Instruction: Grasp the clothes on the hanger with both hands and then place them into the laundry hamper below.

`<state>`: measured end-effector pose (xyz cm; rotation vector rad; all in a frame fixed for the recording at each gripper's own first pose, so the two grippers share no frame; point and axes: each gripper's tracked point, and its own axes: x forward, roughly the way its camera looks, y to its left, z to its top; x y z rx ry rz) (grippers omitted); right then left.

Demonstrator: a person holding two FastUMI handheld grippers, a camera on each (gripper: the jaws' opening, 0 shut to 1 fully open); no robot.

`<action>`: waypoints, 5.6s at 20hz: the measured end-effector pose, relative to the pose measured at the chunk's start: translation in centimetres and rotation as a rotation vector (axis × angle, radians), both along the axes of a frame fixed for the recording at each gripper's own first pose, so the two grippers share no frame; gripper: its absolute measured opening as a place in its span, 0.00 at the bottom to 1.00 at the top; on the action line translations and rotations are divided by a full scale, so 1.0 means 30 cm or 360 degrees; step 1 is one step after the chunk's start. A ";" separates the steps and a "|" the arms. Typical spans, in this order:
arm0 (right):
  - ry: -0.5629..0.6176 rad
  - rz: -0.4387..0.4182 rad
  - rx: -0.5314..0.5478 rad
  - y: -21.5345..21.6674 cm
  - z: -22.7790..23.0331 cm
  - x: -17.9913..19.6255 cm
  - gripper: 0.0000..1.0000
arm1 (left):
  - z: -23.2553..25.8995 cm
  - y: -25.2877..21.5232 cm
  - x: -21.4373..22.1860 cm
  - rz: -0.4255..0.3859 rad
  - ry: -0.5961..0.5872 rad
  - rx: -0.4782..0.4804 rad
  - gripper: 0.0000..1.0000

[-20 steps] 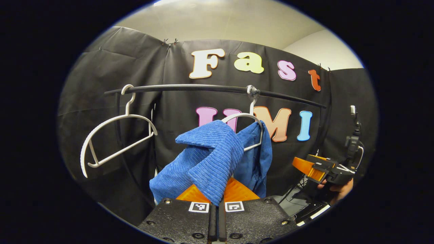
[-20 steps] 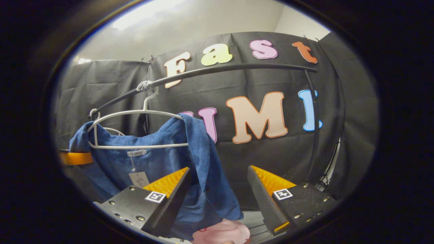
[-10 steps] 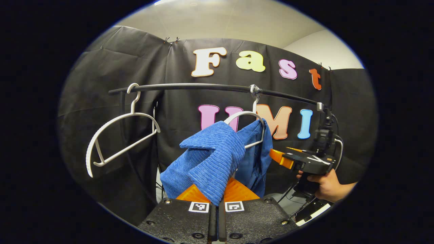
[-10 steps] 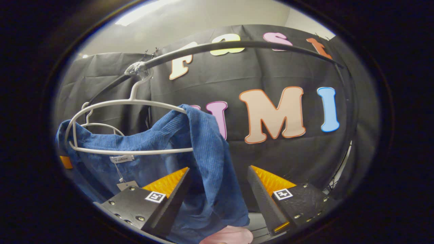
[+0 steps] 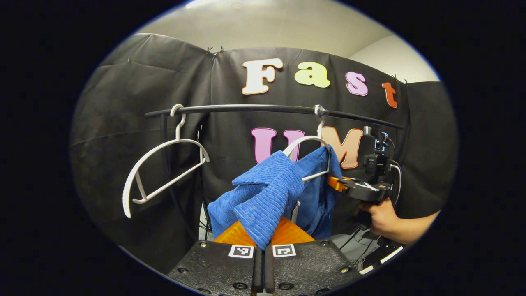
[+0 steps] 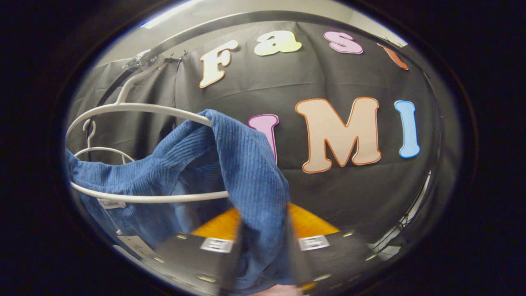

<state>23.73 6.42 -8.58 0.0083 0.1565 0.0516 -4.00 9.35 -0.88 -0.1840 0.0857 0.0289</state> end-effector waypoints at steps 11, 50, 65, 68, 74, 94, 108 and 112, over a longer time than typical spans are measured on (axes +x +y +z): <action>-0.0177 -0.0102 -0.0080 -0.089 0.130 0.072 0.00 | 0.073 0.102 -0.001 0.0102 -0.0050 -0.0052 0.03; 0.0192 -0.0058 -0.0122 -0.195 -0.254 -0.219 0.01 | -0.293 -0.140 0.171 -0.0199 0.0185 -0.0059 0.03; 0.0198 -0.0105 0.0055 -0.166 -0.108 -0.366 0.01 | -0.118 -0.556 0.348 -0.0712 -0.0009 0.0024 0.03; 0.0247 -0.0072 0.0064 -0.136 -0.114 -0.375 0.01 | -0.128 -0.613 0.375 -0.0791 0.0001 0.0013 0.03; 0.0337 -0.0084 0.0089 -0.128 -0.182 -0.377 0.01 | -0.181 -0.643 0.437 -0.0845 -0.0003 0.0038 0.04; 0.1131 -0.0272 0.0167 -0.134 -1.035 -0.518 0.01 | -1.060 -0.633 0.513 -0.0850 0.0705 0.0061 0.05; 0.1555 -0.0385 0.0121 -0.172 -1.399 -0.696 0.01 | -1.497 -0.671 0.370 -0.0891 0.1201 0.0127 0.05; 0.1549 -0.0422 0.0126 -0.187 -1.414 -0.694 0.02 | -1.581 -0.627 0.364 -0.0792 0.1361 0.0116 0.05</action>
